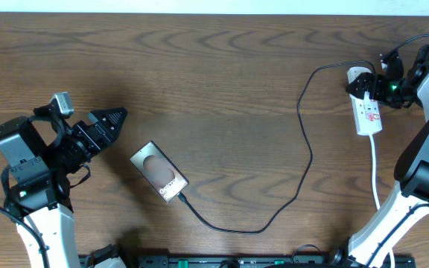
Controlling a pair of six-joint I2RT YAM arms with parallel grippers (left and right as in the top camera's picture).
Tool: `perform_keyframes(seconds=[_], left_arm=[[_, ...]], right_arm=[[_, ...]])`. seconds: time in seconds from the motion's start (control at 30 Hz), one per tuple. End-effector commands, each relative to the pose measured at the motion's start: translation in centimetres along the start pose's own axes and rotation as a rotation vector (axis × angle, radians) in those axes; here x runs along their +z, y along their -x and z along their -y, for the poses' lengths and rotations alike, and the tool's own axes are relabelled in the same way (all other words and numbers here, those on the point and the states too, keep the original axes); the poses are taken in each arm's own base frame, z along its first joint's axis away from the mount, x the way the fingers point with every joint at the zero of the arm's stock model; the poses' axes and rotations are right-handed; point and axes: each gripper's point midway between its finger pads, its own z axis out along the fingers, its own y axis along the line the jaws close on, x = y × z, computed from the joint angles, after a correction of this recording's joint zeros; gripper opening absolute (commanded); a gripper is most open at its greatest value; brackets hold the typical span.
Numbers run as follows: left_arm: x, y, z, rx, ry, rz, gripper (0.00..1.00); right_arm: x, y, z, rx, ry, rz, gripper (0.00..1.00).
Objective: Plug charger to phone and switch on socket
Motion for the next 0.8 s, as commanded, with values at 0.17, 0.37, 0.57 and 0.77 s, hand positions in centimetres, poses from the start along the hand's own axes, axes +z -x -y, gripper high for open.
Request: perform_keyframes(seconds=[0.17, 0.37, 0.57, 0.77], left_arm=[[0.0, -0.4, -0.1, -0.011, -0.003, -0.014, 0.85], [0.0, -0.4, -0.1, -0.011, -0.003, -0.014, 0.84], [0.0, -0.4, -0.1, -0.011, -0.003, -0.014, 0.84], [0.0, -0.4, -0.1, -0.011, -0.003, -0.014, 0.85]], right_arm=[[1.3, -1.3, -1.6, 0.041, 0.076, -0.045, 0.99], [1.6, -1.3, -2.2, 0.033, 0.082, -0.052, 0.99], [2.2, -1.3, -3.3, 0.028, 0.092, -0.059, 0.99], [2.8, -1.6, -4.1, 0.049, 0.109, -0.065, 0.99]])
